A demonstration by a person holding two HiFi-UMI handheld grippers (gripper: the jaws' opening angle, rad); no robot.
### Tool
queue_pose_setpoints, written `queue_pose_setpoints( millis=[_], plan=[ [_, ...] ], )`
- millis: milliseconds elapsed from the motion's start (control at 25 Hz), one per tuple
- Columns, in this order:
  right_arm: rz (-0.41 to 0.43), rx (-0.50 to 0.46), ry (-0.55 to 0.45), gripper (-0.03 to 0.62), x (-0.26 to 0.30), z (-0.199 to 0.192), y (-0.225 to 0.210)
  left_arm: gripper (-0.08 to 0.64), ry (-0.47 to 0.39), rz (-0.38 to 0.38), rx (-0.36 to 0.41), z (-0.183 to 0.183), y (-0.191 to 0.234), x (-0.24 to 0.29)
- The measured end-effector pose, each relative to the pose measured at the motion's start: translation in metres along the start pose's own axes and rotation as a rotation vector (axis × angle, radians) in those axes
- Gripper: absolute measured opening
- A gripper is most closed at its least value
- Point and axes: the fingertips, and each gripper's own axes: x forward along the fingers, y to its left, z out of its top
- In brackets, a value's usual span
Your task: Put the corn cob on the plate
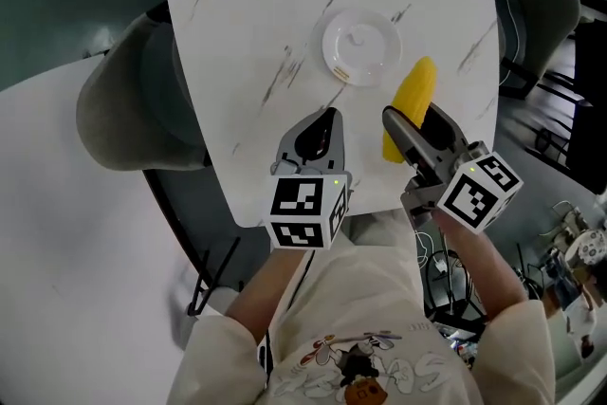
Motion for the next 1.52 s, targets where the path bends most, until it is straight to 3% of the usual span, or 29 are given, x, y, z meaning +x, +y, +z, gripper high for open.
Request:
queue_pose_setpoints(
  millis=[240,560,920,1520],
  plan=[
    [-0.029,-0.008,0.014,0.259,0.032,-0.001,-0.012,0.009,0.019,0.0,-0.012,-0.005,0.011,0.014],
    [-0.146,-0.069,0.052,0.259,0.072,-0.014,-0.044,0.008,0.04,0.002,-0.004,-0.008,0.026,0.037],
    [-0.3,-0.137,0.159,0.259,0.093,-0.023,-0.078,0.008,0.074,-0.003,-0.012,-0.017,0.039,0.054],
    [-0.412,-0.275,0.34,0.259,0.127,-0.029,-0.093,0.008,0.089,-0.001,-0.017,-0.02,0.053,0.064]
  ],
)
